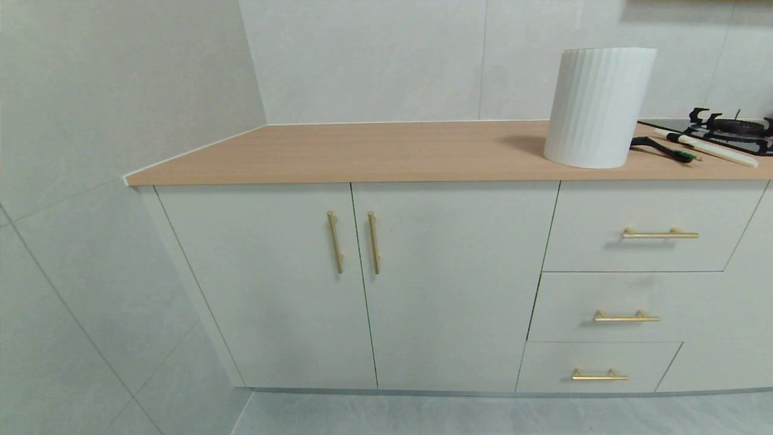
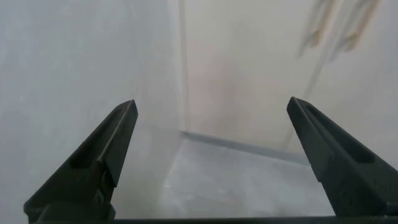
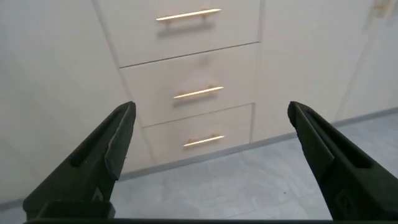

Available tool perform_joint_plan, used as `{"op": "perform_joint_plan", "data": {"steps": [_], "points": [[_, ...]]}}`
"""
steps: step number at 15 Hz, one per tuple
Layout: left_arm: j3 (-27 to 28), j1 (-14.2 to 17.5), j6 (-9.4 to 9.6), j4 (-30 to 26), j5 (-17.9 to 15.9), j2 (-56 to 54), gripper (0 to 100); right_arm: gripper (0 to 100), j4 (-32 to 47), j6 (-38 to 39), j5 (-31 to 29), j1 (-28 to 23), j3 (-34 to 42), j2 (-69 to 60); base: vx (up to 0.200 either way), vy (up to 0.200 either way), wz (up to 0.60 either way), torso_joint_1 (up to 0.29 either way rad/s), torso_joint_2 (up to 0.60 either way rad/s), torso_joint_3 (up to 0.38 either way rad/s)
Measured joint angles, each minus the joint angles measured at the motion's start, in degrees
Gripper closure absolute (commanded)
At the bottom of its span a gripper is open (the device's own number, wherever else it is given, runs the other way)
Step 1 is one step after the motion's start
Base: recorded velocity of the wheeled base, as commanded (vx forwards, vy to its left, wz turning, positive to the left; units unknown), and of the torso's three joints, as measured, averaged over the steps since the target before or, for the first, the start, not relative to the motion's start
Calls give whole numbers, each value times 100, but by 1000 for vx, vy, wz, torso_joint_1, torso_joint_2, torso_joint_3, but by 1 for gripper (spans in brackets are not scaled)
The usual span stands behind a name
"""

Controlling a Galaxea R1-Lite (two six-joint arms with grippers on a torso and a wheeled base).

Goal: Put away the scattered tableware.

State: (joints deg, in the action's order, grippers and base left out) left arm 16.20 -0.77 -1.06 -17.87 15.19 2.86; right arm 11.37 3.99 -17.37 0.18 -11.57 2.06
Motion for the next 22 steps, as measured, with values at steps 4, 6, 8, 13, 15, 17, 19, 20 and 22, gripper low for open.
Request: {"op": "perform_joint_plan", "data": {"steps": [4,6,8,13,15,17,19,20,22], "points": [[-863,82,-88,962,-121,-243,0,0,-1353,-156,355,-34,957,-182,0,0,0,0,0,0],[-1221,87,-60,1487,-718,-271,0,0,-1413,-367,802,-34,1104,-201,0,0,0,0,0,0],[-1362,84,85,1571,-1068,-282,0,0,-1415,-414,1062,-32,1130,-208,0,0,0,0,0,0],[-1524,82,440,1755,-1364,-286,0,0,-1162,-428,1727,-18,1157,-211,0,0,0,0,0,0],[-1591,79,473,1744,-1631,-286,0,0,-1158,-425,1740,-18,1157,-211,0,0,0,0,0,0],[-1609,72,462,1749,-1647,-286,0,0,-1156,-423,1748,-18,1157,-211,0,0,0,0,0,0],[-1615,69,631,1752,-1669,-286,0,0,-1153,-423,1758,-18,1157,-211,0,0,0,0,0,0],[-1618,66,653,1752,-1685,-286,0,0,-1151,-417,1759,-18,1157,-211,0,0,0,0,0,0],[-1620,66,414,1754,-1675,-286,0,0,-1148,-419,1759,-18,1157,-211,0,0,0,0,0,0]]}}
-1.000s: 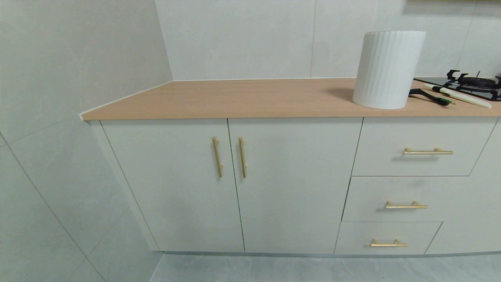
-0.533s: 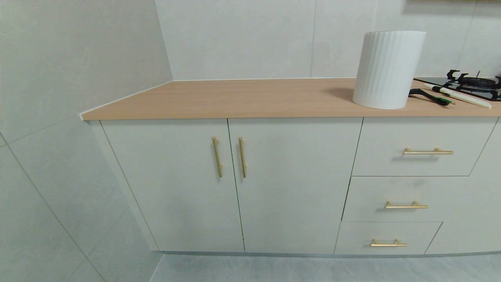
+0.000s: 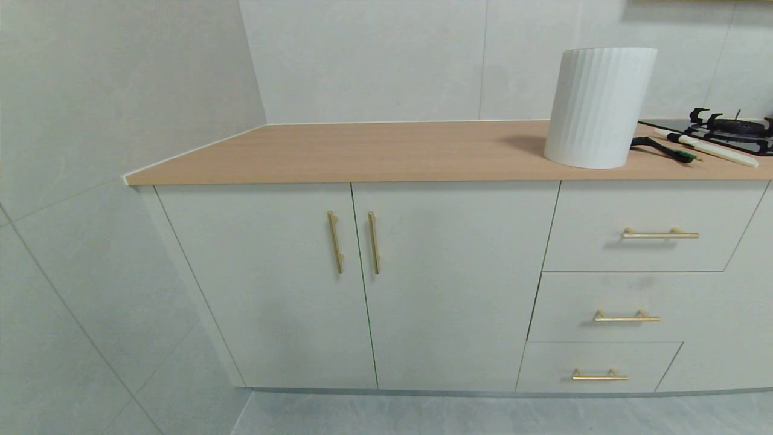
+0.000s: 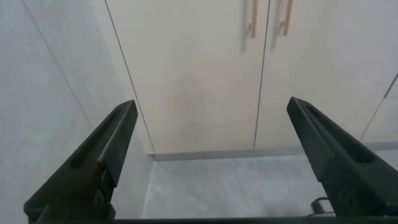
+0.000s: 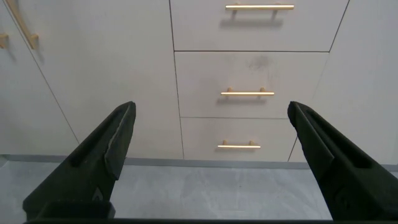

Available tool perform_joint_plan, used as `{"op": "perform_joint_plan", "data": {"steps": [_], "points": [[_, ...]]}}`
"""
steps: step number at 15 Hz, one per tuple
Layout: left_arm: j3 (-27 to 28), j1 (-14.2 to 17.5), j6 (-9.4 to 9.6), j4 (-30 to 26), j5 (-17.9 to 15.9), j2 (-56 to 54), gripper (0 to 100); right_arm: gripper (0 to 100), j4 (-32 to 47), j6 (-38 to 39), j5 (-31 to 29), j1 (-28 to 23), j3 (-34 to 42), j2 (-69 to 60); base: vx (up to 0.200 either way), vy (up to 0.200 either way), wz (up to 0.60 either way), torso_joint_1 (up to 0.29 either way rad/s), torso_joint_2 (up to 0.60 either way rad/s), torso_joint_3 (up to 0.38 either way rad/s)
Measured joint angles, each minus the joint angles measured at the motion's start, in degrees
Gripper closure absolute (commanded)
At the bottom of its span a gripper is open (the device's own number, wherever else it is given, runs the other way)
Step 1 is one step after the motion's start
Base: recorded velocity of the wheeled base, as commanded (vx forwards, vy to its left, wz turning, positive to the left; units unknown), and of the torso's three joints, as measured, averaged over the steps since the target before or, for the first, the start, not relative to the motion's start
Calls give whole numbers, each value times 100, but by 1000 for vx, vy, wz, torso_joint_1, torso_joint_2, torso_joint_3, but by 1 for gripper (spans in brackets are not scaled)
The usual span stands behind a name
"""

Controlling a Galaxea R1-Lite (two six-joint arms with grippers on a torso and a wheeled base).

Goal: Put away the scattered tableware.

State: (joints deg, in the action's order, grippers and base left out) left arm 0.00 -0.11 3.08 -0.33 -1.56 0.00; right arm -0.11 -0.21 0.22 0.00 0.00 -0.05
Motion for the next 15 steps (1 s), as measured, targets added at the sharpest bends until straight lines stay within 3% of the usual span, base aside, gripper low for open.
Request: {"op": "perform_joint_plan", "data": {"steps": [3,10,15], "points": [[0,1,-257,0,0,0,0,0,0,-1,2,0,0,0,0,0,0,0,0,0],[0,1,-257,-2,-10,0,0,0,1,5,56,0,0,2,0,0,0,0,0,0],[0,0,-257,-2,-7,-2,0,0,4,5,57,0,0,2,0,-200,0,1,4,0]]}}
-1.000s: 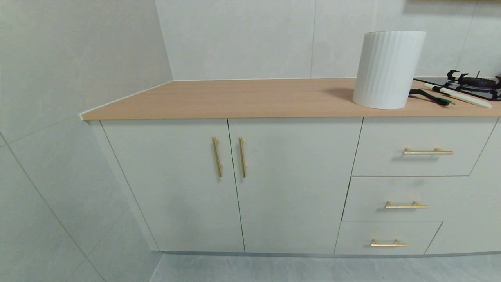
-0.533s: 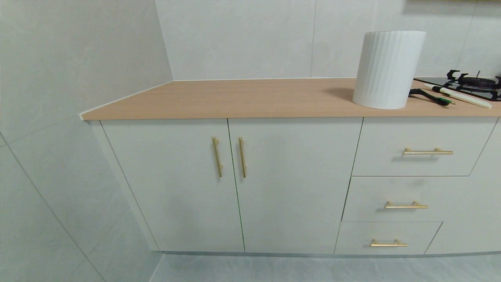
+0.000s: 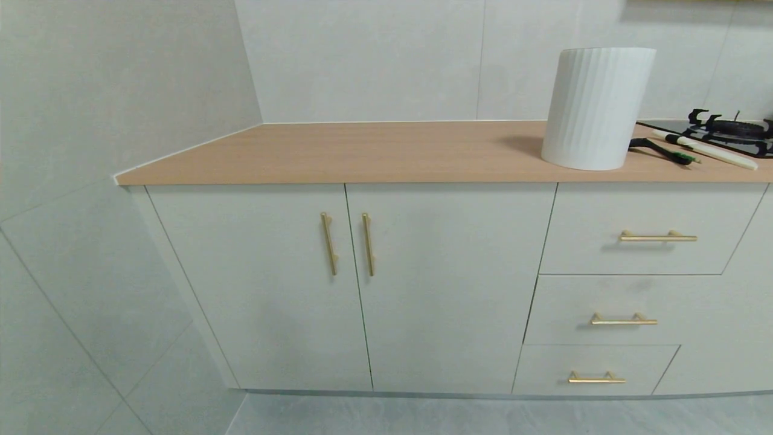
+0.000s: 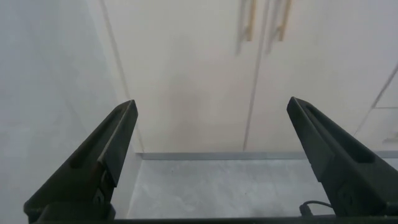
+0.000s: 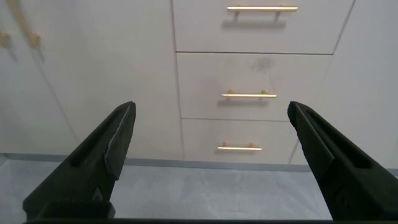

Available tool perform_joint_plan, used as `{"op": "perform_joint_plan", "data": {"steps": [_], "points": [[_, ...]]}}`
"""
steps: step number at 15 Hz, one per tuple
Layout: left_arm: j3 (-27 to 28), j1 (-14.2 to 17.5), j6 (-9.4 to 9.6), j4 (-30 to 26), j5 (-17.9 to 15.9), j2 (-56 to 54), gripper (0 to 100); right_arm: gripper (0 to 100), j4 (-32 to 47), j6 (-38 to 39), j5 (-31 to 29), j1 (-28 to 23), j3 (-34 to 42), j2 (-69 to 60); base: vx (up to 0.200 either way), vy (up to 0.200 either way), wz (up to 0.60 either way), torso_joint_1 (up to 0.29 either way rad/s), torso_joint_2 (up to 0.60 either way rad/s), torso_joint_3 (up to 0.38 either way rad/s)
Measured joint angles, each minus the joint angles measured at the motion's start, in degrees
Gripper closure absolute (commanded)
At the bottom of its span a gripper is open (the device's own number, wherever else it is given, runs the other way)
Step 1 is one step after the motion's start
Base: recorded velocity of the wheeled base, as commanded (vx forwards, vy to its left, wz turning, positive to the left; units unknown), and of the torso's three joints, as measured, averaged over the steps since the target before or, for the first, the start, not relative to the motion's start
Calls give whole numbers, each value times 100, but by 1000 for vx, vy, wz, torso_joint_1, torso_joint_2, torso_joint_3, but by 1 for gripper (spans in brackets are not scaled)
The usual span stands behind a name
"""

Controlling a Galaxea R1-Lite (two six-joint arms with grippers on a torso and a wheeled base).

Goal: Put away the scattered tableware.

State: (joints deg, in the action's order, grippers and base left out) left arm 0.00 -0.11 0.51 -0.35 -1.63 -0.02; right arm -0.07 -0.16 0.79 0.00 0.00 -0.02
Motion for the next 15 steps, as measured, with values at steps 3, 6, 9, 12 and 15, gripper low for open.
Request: {"op": "perform_joint_plan", "data": {"steps": [3,6,9,12,15], "points": [[0,0,2,0,2,0,0,0,-2,2,-1,0,0,0,0,-200,0,2,2,1],[0,4,2,0,5,0,0,0,-4,2,-1,0,0,2,0,-200,0,1,-1,4],[0,1,2,2,0,0,0,0,-6,9,-4,0,0,2,0,-200,0,-4,-4,2],[0,1,2,2,5,0,0,0,-4,9,-4,0,0,2,0,-200,0,-1,4,4],[0,1,2,0,5,0,0,0,-6,9,-4,0,0,2,0,-67,0,1,-1,1]]}}
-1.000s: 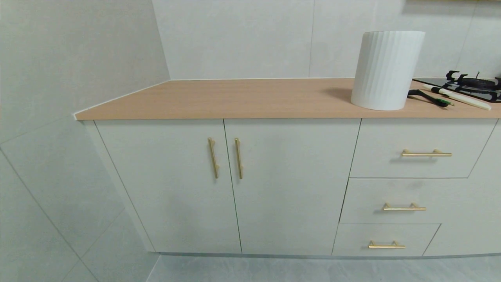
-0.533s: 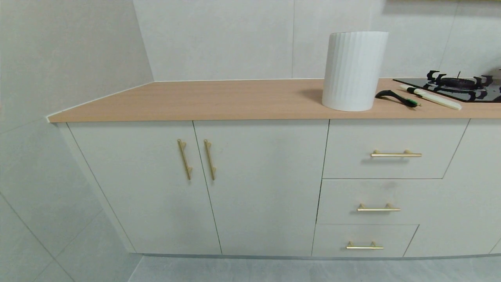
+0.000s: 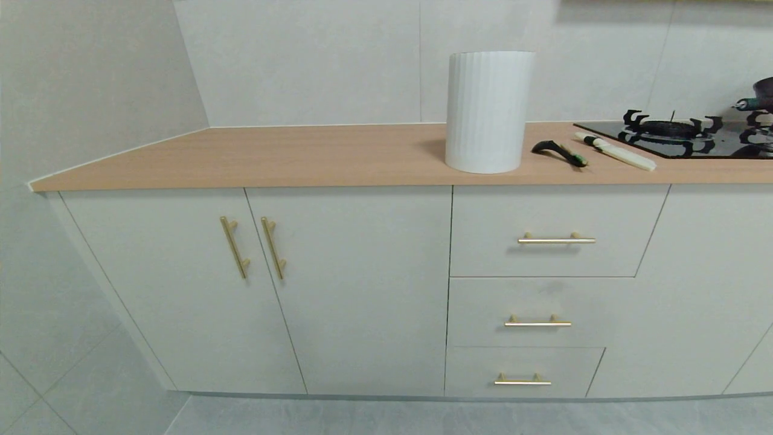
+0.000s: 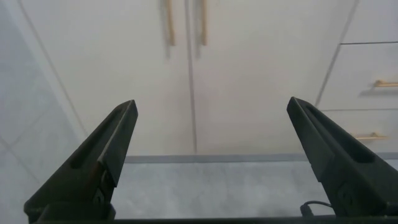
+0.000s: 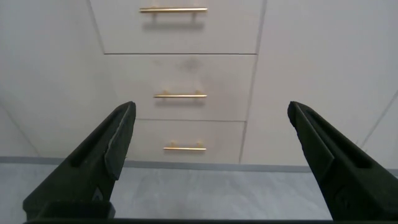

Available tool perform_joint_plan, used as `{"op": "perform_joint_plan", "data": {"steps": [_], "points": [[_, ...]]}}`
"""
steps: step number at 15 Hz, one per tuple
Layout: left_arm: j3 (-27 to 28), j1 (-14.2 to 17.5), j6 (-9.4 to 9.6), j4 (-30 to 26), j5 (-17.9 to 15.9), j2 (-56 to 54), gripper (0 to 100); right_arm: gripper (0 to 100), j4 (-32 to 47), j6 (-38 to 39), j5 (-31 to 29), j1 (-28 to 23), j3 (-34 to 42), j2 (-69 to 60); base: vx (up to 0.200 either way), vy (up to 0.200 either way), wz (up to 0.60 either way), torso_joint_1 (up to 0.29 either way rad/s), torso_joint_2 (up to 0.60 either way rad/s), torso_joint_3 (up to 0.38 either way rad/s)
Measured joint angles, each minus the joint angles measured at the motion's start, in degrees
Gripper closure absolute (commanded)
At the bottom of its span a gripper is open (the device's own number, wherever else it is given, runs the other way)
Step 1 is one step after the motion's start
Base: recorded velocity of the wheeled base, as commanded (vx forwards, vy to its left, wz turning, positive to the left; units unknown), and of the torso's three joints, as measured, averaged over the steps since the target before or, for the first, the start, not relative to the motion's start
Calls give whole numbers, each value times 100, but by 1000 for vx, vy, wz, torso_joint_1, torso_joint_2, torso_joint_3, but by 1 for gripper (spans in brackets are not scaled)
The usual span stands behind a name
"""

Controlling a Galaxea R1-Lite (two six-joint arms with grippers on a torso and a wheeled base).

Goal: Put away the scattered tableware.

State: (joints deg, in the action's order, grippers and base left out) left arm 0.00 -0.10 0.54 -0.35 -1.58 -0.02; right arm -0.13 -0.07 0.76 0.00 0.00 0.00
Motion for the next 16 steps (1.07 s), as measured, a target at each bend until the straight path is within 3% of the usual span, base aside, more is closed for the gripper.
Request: {"op": "perform_joint_plan", "data": {"steps": [5,7,16], "points": [[0,-1,0,0,0,0,0,0,0,2,0,0,0,0,0,0,0,0,0,0],[0,-1,-7,2,2,0,0,0,0,0,2,0,0,0,200,0,0,2,5,0],[0,0,-10,2,0,0,0,0,0,-79,2,0,0,0,0,0,0,0,0,0]]}}
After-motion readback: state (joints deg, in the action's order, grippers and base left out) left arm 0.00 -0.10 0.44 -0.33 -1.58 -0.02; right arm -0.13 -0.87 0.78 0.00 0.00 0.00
